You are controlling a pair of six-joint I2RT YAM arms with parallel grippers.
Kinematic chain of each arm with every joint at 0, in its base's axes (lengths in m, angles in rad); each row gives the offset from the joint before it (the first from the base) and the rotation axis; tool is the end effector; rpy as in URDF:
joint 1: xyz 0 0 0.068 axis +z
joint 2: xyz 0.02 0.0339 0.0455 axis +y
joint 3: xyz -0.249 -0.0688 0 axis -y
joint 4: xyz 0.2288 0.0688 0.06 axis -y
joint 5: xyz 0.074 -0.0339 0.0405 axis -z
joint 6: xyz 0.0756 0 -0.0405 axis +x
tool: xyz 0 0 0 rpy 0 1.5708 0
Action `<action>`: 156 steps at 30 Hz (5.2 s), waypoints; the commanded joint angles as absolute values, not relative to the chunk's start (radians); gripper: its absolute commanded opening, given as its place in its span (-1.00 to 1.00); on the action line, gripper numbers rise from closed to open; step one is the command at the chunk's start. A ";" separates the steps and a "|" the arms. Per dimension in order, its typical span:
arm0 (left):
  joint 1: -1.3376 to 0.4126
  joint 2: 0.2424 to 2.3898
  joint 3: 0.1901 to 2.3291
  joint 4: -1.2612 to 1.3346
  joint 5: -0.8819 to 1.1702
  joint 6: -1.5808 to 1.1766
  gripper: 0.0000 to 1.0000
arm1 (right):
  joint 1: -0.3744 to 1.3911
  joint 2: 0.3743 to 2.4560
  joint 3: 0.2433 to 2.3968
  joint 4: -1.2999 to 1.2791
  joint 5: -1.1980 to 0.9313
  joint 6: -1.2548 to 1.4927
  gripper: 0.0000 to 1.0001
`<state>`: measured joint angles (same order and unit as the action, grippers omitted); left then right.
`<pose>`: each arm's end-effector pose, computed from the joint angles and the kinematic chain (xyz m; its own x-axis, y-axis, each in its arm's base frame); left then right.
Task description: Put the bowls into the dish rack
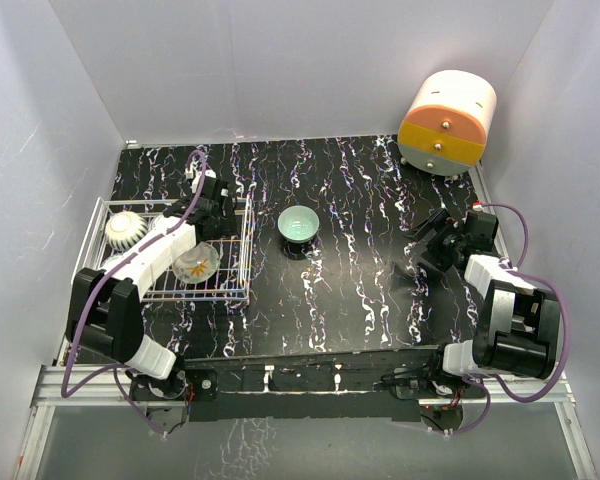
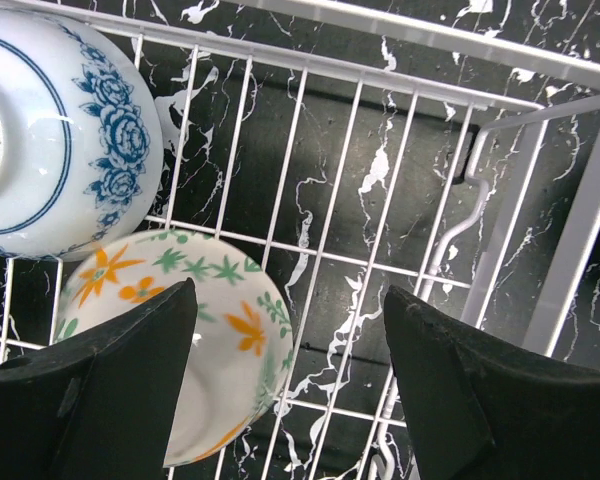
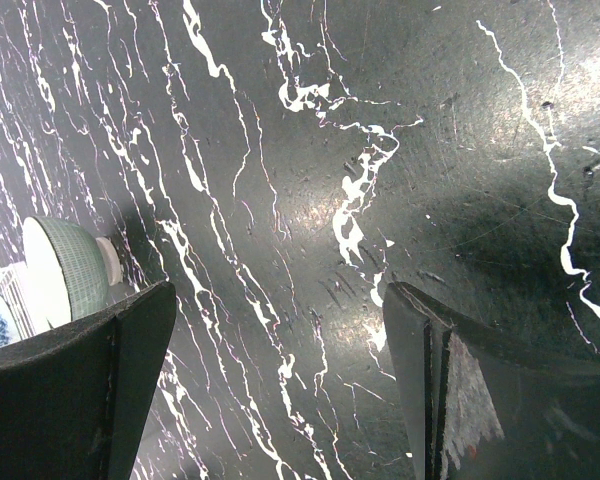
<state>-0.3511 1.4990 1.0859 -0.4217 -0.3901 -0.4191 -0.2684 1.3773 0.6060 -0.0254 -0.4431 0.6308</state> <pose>0.3220 -0.0873 0.2183 -0.6676 -0.1563 -0.7279 -0.2116 0.9772 -0.0157 0.2761 -0.0423 0.1396 -0.5859 0.7138 -0.3837 0.3667 0.6558 0.6599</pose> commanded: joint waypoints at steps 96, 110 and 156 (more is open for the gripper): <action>-0.869 1.677 1.175 0.065 -0.138 0.167 0.56 | -0.265 1.360 0.636 -0.008 -0.428 0.630 0.74; -0.818 1.860 1.215 0.189 -0.207 0.170 0.52 | -0.266 1.381 0.625 0.006 -0.430 0.626 0.75; -0.796 1.330 1.161 0.198 0.081 -0.170 -1.00 | -0.267 1.373 0.626 0.002 -0.430 0.627 0.74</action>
